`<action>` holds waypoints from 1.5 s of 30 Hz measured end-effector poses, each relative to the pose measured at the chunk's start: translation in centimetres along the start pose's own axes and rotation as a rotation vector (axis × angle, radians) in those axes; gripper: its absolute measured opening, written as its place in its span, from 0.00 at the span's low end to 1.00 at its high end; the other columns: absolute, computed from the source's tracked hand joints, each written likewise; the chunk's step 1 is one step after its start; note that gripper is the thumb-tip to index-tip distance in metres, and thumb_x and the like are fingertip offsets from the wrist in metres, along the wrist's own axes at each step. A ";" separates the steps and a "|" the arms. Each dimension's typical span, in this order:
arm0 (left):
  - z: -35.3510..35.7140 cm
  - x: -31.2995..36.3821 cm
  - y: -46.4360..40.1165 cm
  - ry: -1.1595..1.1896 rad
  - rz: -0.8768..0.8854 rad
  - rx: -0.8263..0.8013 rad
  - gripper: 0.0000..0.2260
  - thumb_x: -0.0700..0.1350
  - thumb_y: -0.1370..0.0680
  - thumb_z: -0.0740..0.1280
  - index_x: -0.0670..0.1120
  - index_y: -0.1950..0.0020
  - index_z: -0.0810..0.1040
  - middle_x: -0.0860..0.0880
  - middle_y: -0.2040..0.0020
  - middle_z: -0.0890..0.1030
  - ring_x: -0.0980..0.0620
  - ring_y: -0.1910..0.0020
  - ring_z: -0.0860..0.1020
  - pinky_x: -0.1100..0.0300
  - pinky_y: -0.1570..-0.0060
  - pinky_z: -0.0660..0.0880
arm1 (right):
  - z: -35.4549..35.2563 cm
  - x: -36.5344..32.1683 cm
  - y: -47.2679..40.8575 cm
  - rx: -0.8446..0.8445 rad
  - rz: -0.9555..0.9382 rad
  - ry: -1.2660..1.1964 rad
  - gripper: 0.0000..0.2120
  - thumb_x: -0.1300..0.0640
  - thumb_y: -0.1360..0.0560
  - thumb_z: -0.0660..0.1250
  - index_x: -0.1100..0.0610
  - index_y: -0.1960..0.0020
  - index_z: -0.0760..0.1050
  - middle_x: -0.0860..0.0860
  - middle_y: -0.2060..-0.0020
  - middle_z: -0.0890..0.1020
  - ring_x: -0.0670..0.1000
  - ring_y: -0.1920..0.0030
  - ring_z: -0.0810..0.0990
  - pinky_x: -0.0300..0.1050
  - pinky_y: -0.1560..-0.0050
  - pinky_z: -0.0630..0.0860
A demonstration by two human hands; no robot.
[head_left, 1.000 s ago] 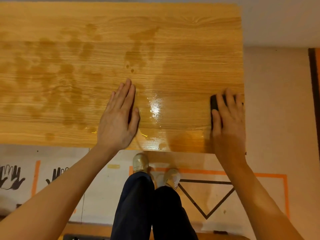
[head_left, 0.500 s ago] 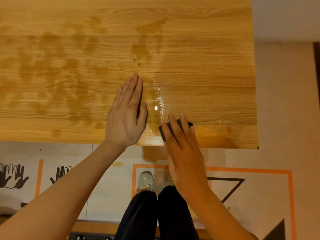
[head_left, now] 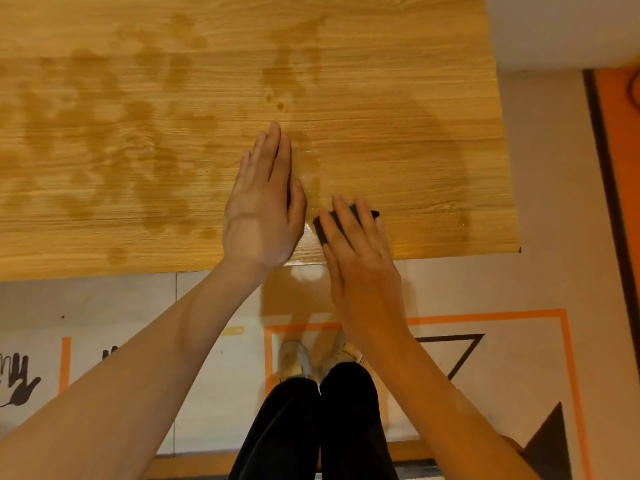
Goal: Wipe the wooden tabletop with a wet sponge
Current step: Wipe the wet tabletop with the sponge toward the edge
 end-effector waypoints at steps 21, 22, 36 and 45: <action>0.9 -0.3 -0.4 -0.020 -0.006 -0.039 0.26 0.46 0.14 0.52 0.40 0.18 0.52 0.44 0.17 0.52 0.47 0.18 0.49 0.56 0.20 0.43 | -5.3 10.7 -0.2 0.137 0.272 0.010 0.19 0.57 0.17 0.54 0.56 0.27 0.66 0.53 0.25 0.64 0.56 0.24 0.57 0.58 0.23 0.52; 0.9 -0.3 -0.4 -0.015 -0.006 -0.031 0.26 0.46 0.15 0.52 0.40 0.18 0.53 0.44 0.17 0.52 0.46 0.18 0.50 0.56 0.20 0.43 | -6.7 13.4 0.1 0.170 0.361 -0.004 0.19 0.58 0.17 0.54 0.57 0.27 0.66 0.54 0.26 0.65 0.58 0.25 0.59 0.59 0.25 0.56; 0.2 -0.7 -0.4 0.052 0.024 -0.093 0.27 0.49 0.14 0.55 0.42 0.18 0.53 0.44 0.17 0.51 0.45 0.18 0.48 0.56 0.21 0.41 | -4.0 8.2 2.6 0.216 0.238 -0.171 0.18 0.57 0.18 0.60 0.57 0.29 0.68 0.52 0.27 0.67 0.54 0.24 0.58 0.46 0.24 0.55; 0.1 -0.3 2.1 -0.014 0.144 -0.094 0.27 0.51 0.14 0.52 0.41 0.18 0.53 0.44 0.17 0.52 0.48 0.17 0.49 0.55 0.19 0.43 | -0.5 0.3 2.3 0.117 -0.097 -0.115 0.20 0.59 0.18 0.54 0.62 0.28 0.65 0.57 0.27 0.67 0.59 0.25 0.60 0.58 0.25 0.58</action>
Point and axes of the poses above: each hand's wrist, its own y-axis away from the middle knuckle, its own z-axis out of the palm, x = y × z, the point moved 8 cm from there along -y, towards the middle knuckle
